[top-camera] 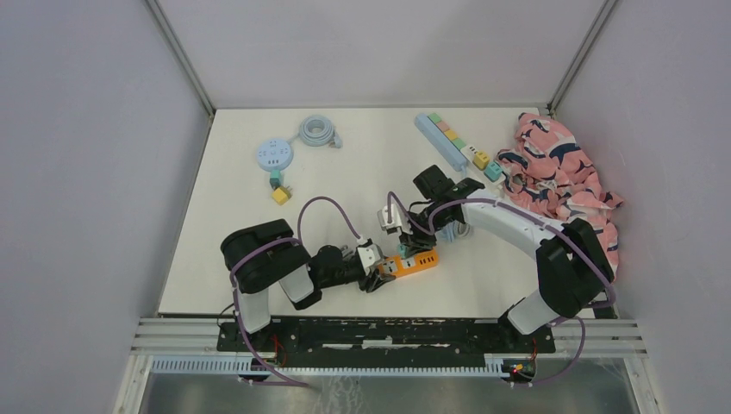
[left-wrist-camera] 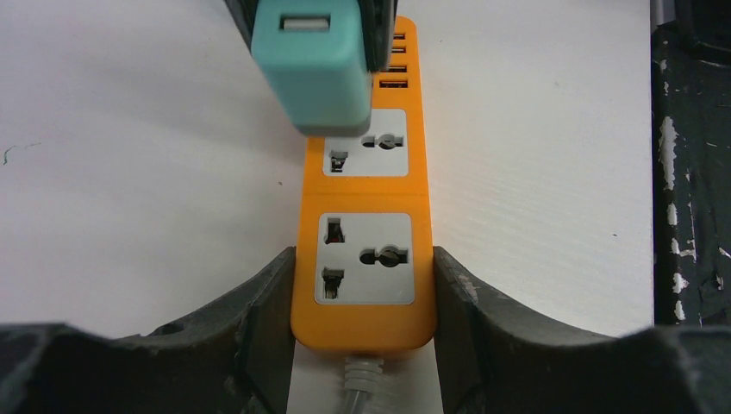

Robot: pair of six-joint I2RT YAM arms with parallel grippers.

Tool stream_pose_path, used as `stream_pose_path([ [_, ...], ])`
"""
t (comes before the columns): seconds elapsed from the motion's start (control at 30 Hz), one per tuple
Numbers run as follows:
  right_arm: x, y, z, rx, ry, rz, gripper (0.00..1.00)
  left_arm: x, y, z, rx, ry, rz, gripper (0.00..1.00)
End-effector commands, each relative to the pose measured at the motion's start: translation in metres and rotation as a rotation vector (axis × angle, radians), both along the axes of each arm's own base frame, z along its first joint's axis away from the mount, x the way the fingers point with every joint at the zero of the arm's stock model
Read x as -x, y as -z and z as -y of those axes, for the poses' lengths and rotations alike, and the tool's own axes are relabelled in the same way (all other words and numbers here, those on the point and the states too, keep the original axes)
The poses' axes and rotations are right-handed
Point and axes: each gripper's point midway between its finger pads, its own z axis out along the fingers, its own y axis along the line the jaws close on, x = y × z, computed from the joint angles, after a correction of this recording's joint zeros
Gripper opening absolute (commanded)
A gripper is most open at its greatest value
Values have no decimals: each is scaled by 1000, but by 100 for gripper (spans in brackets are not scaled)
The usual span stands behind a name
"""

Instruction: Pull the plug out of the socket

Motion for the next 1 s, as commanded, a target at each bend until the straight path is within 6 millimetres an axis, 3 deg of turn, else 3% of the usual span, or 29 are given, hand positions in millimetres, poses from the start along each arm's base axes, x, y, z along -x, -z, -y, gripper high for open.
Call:
stream_pose_path([
  [0.0, 0, -36, 8, -94, -44, 18, 0, -9, -11, 0, 29, -37, 22, 3],
  [0.13, 6, -51, 6, -149, -50, -17, 0, -8, -15, 2, 45, -39, 13, 4],
  [0.17, 7, -55, 4, -166, -51, -29, 0, -8, -18, 2, 53, -40, 10, 9],
  [0.3, 9, -69, 2, -222, -28, -86, 0, -12, -30, 5, 88, -68, -26, 55],
  [0.4, 9, -79, 1, -259, -14, -123, 0, -14, -40, 6, 114, -95, -60, 74],
  [0.73, 7, -104, 3, -332, 53, -214, 0, -25, -64, 7, 42, -170, -151, 84],
  [0.97, 3, -116, 0, -360, 104, -288, 1, -27, -103, -11, 123, -253, -147, 88],
])
